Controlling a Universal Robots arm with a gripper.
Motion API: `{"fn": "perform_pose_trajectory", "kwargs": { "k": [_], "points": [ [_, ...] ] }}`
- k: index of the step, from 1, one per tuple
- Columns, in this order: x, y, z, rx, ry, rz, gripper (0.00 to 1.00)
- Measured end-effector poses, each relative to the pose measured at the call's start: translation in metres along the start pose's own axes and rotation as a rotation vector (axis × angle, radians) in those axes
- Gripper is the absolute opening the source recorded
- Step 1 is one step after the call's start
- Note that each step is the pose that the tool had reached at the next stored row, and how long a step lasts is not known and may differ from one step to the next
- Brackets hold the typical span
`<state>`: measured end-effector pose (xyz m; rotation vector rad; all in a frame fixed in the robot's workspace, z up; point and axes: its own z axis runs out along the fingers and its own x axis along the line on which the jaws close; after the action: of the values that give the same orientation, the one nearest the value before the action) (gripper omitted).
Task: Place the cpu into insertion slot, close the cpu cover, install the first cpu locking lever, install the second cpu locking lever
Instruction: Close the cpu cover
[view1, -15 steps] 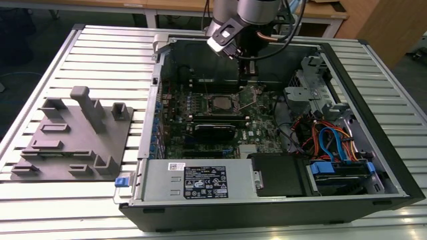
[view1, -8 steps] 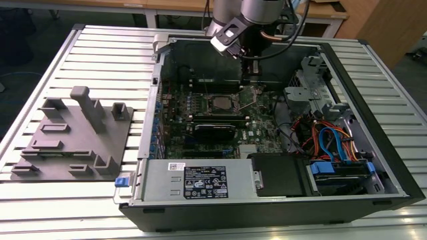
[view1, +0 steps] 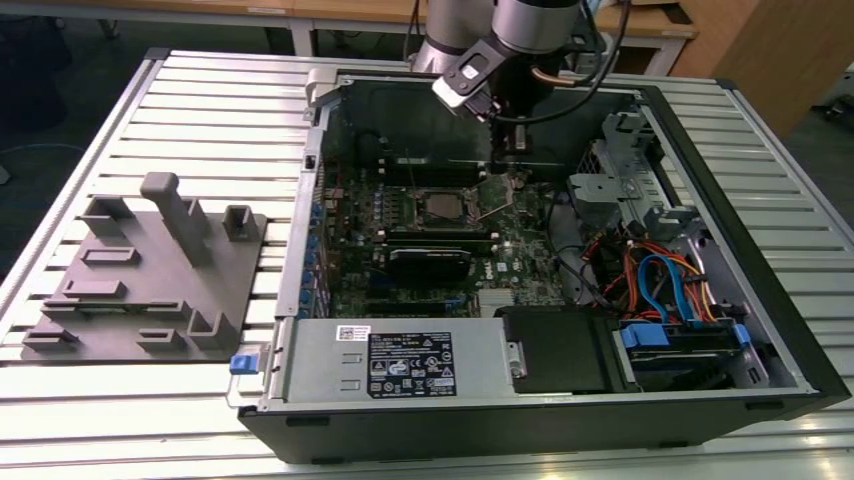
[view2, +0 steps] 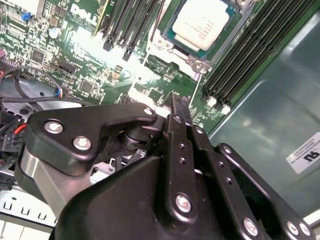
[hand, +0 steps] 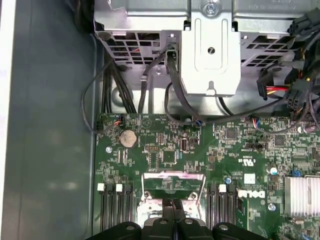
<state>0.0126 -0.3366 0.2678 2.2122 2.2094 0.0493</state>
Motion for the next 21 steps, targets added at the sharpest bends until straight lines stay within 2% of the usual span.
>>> {"fn": "perform_pose_trajectory", "kwargs": {
  "k": [6, 21],
  "points": [
    [-0.0001, 0.0083, 0.0019, 0.0035, -0.0004, 0.001, 0.1],
    [0.0, 0.0091, 0.0021, 0.0034, -0.0004, 0.001, 0.1]
  ]
}}
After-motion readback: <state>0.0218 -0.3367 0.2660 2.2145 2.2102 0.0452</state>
